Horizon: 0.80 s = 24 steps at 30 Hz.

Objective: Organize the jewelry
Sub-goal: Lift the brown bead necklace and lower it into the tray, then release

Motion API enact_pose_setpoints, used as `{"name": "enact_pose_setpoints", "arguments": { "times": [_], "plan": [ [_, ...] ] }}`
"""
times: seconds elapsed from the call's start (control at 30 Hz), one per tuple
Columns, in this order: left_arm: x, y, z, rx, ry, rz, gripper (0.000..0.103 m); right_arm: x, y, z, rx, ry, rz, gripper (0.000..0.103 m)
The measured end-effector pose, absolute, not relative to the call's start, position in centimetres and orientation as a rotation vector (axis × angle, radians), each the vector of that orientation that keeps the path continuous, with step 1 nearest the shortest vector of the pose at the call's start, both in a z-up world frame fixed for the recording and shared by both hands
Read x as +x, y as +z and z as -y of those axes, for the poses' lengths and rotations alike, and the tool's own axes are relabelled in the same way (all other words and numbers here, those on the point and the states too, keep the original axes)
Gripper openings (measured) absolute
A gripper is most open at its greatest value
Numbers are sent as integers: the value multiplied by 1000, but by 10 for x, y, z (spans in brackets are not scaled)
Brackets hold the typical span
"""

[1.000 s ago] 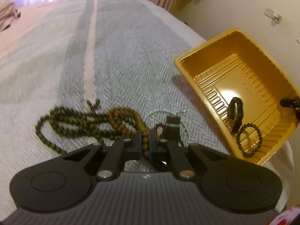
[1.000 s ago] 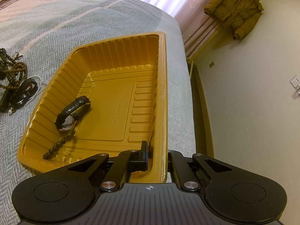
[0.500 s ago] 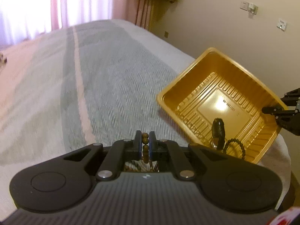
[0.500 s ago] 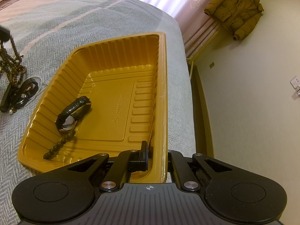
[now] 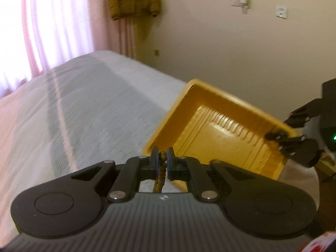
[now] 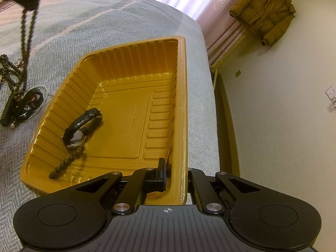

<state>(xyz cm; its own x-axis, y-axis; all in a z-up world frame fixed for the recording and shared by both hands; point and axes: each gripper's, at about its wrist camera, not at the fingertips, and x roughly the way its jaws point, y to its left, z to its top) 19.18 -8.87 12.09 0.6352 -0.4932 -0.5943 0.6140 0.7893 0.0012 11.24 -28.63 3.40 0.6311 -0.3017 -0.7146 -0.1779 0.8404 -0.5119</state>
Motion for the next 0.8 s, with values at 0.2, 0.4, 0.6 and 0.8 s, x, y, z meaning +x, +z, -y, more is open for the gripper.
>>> {"name": "enact_pose_setpoints", "arguments": {
  "times": [0.2, 0.4, 0.6, 0.8],
  "plan": [
    [192, 140, 125, 211, -742, -575, 6, 113, 35, 286, -589, -71, -896, 4],
    [188, 162, 151, 192, -802, -524, 6, 112, 36, 285, -594, -70, -891, 4],
    [190, 178, 166, 171, -842, -494, 6, 112, 37, 284, -596, -67, -882, 4],
    [195, 173, 183, 202, -844, -499, 6, 110, 37, 286, -593, -64, -883, 4]
  ]
}}
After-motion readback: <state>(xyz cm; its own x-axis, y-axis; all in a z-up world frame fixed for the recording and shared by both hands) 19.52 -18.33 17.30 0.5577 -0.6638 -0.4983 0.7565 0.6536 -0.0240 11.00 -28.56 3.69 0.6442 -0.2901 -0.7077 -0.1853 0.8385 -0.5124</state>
